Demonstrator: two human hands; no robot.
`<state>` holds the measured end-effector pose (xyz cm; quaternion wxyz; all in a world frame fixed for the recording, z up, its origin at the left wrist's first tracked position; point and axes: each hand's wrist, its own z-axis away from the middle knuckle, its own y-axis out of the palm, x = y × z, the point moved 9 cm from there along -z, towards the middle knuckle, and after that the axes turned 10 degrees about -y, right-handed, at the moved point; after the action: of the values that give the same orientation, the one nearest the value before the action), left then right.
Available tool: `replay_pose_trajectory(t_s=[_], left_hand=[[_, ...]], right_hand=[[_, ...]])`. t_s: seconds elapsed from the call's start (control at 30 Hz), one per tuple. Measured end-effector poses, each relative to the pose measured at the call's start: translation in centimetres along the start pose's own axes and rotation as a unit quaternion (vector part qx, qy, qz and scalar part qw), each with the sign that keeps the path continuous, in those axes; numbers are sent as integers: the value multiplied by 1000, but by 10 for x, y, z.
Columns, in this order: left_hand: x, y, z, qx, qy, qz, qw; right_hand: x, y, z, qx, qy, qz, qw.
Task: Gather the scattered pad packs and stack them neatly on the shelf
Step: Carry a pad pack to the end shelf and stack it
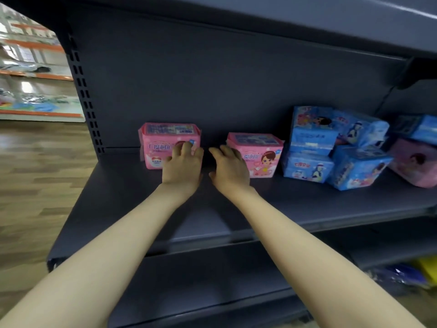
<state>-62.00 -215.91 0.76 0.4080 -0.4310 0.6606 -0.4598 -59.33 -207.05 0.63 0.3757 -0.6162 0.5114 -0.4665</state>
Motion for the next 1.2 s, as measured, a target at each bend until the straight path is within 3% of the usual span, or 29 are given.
replay_pose_trajectory(t_s=[0.63, 1.2], left_hand=[[-103, 1, 2, 0, 44, 5, 999], [-143, 13, -28, -17, 24, -25, 999]], right_hand=[[-104, -49, 31, -9, 45, 46, 998], [-137, -45, 5, -16, -18, 34, 999]])
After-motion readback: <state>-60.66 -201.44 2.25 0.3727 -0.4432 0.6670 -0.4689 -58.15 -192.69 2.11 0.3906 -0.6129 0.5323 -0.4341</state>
